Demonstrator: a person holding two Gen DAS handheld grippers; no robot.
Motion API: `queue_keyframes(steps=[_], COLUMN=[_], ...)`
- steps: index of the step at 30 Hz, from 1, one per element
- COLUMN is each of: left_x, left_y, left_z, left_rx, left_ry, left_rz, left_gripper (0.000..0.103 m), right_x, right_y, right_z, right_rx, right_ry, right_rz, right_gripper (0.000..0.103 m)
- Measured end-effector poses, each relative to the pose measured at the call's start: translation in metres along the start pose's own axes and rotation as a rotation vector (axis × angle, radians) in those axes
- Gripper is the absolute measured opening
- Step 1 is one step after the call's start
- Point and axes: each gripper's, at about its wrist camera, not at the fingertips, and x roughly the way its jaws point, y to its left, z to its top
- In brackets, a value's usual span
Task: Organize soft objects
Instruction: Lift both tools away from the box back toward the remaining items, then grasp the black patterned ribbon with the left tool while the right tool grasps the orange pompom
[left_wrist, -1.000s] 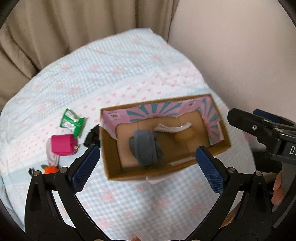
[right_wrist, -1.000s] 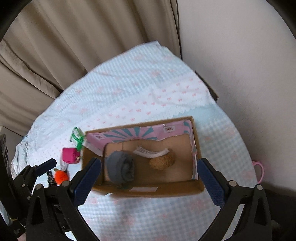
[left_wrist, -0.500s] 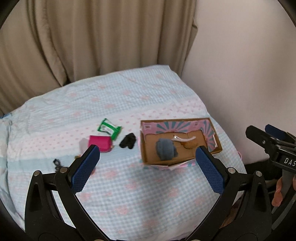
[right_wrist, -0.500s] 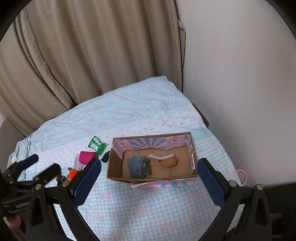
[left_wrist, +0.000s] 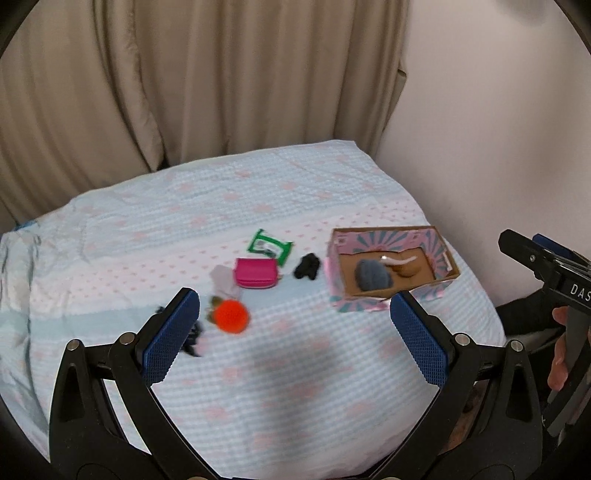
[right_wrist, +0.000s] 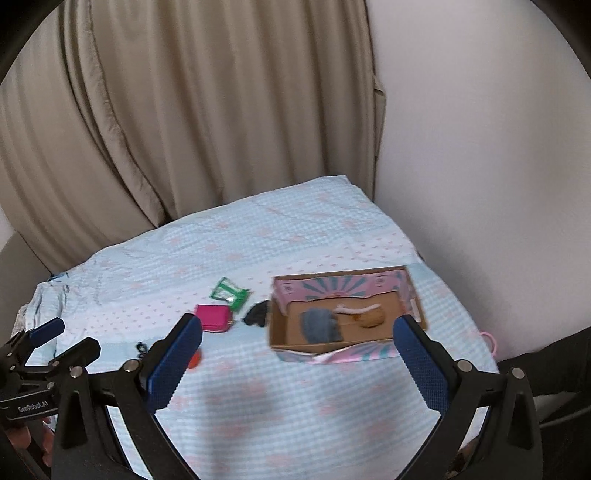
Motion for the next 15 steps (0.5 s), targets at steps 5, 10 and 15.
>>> queue_keyframes(steps=[5,10,15], left_x=[-0.002,0.010,0.042], left_y=[0.062,0.122,0.174], left_z=[-0.005,-0.013,-0.025], left_rx=[0.013,0.002,-0.024], left_ry=[-0.012,-0.015,0.006], left_rz=[0.027,0.019,0.015], left_gripper=[0.103,0.103,0.103], right_x=[0.006,0.028,0.064], right_y=[0.052,0.108,0.154], right_z=[-0.009,-0.021,-0.035], right_rx=[0.005,0.004,0.014], right_ry=[-0.026,-0.042,-0.026], right_rz=[0.030,0.026,0.047], right_gripper=[0.103,0.103,0.103])
